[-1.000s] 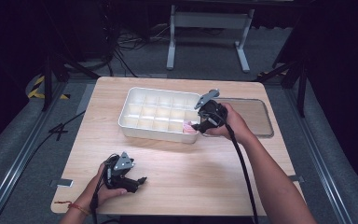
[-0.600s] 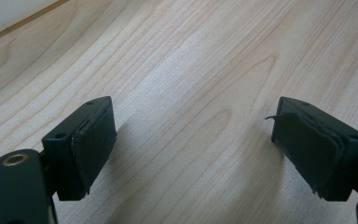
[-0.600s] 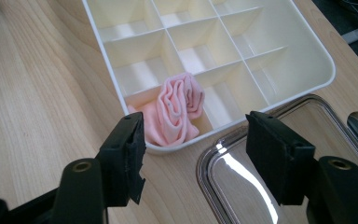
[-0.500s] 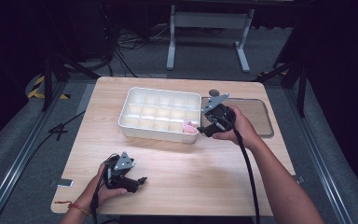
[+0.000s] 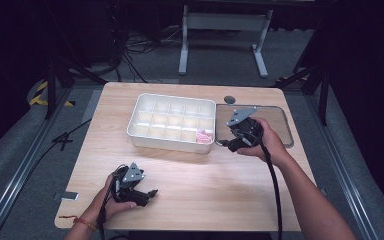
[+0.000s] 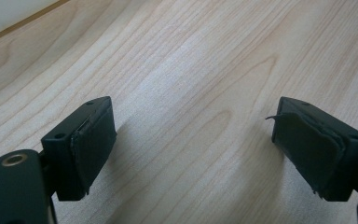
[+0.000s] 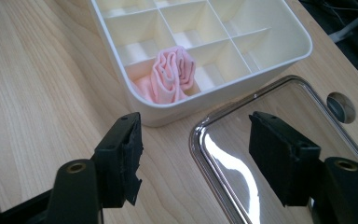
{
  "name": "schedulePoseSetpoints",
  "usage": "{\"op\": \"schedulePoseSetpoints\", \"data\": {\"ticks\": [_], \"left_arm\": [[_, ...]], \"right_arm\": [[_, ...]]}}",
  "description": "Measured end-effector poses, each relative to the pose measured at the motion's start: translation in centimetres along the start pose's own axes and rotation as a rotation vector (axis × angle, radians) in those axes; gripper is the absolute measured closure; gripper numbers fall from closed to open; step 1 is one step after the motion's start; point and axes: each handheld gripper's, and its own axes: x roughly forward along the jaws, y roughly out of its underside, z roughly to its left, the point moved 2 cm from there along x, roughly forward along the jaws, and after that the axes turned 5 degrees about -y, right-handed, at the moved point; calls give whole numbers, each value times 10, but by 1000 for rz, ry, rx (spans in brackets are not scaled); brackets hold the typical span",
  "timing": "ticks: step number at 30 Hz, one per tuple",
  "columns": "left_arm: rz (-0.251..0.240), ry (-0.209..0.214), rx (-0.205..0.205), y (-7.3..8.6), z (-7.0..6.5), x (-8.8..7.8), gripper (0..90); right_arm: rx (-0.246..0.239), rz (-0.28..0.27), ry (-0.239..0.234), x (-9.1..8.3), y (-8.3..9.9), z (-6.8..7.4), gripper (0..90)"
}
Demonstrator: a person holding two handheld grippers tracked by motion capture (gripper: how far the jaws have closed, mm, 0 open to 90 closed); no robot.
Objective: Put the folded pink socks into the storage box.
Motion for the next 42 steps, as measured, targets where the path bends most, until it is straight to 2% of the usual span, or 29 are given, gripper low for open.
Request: {"op": "schedulePoseSetpoints", "data": {"ticks": [4, 13, 18, 29, 33, 36, 42], "left_arm": [[1, 0, 1, 0, 0, 0, 136], [1, -1, 1, 0, 0, 0, 136], [1, -1, 1, 0, 0, 0, 136], [1, -1, 0, 0, 0, 0, 136], [1, -1, 1, 0, 0, 0, 136], [1, -1, 0, 0, 0, 0, 136], [1, -1, 1, 0, 0, 0, 136]], "right_arm": [[-1, 0, -2, -3, 6, 2, 346], [-3, 20, 37, -8, 19, 5, 310], [4, 14, 49, -10, 26, 9, 275], [16, 7, 58, -16, 54, 19, 240], [29, 19, 61, -16, 69, 23, 232], [33, 30, 86, -15, 80, 28, 225], [54, 18, 90, -14, 103, 36, 225]]}}
